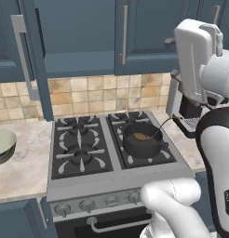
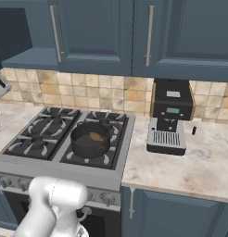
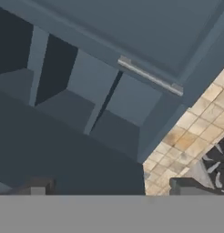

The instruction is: Open the cabinet and move the ladle to the pot. Then close the cabinet.

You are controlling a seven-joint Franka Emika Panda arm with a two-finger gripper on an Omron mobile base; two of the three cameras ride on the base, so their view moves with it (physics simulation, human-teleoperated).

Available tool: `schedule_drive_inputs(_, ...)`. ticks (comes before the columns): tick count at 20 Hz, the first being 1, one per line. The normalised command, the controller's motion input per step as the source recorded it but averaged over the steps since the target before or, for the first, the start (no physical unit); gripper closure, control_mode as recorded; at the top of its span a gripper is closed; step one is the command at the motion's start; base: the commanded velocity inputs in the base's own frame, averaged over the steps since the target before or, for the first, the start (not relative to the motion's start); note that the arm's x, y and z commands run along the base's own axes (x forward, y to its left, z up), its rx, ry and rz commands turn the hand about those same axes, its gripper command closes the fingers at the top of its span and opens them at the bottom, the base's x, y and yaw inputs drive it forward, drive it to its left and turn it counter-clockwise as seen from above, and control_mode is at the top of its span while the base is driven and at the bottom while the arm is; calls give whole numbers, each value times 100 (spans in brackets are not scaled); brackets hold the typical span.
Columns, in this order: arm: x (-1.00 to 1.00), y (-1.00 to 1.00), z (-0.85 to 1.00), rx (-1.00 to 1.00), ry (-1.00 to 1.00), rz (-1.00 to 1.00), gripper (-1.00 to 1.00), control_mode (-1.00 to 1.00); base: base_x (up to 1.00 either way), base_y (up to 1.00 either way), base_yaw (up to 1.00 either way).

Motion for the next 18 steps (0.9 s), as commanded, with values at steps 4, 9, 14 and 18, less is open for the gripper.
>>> schedule_drive_inputs(4, -100, 27, -22, -56, -32, -18, -100, -100, 0, 0, 0)
schedule_drive_inputs(9, -100, 23, -1, -45, -22, -19, -100, -100, 0, 0, 0)
schedule_drive_inputs(14, -84, 31, 0, -39, -11, -24, -100, -100, 0, 0, 0)
schedule_drive_inputs(18, -46, 42, 0, -38, -6, -26, -100, -100, 0, 0, 0)
